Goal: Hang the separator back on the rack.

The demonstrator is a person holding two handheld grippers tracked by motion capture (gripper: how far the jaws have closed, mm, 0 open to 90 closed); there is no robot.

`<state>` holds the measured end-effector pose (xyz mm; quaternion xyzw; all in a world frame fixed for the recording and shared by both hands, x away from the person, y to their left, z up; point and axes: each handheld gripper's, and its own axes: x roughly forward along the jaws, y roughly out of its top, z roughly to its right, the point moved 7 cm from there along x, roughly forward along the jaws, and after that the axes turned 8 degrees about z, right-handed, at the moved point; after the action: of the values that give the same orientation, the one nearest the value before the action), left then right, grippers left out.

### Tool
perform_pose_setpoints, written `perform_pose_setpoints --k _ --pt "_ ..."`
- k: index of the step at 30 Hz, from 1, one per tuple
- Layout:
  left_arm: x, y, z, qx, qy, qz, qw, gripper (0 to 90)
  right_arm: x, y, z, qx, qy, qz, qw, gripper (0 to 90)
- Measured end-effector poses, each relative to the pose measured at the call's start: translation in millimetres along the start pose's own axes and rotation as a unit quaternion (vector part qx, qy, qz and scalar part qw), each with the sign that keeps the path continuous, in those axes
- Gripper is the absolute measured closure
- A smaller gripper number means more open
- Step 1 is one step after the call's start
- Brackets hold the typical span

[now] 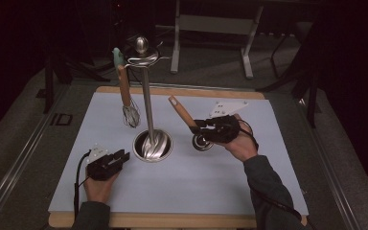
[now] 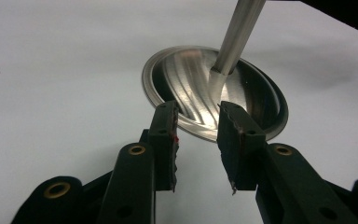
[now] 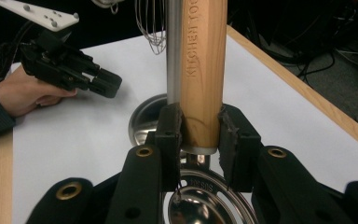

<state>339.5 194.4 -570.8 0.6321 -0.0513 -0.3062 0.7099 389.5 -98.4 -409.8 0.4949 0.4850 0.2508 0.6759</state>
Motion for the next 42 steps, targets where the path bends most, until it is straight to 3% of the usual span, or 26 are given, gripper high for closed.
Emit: perform_pose_setpoints --k 9,42 --pt "0.0 -0.1 0.1 0.001 0.0 -0.002 1.0 68.1 -1.1 11.1 -1.0 -0.005 0.002 0.014 0.9999 71.0" --pt "0.3 -0.2 -0.1 0.0 0.001 -0.002 1.0 68.1 -0.7 28.3 -2.7 -0.015 0.003 0.028 0.9995 71.0"
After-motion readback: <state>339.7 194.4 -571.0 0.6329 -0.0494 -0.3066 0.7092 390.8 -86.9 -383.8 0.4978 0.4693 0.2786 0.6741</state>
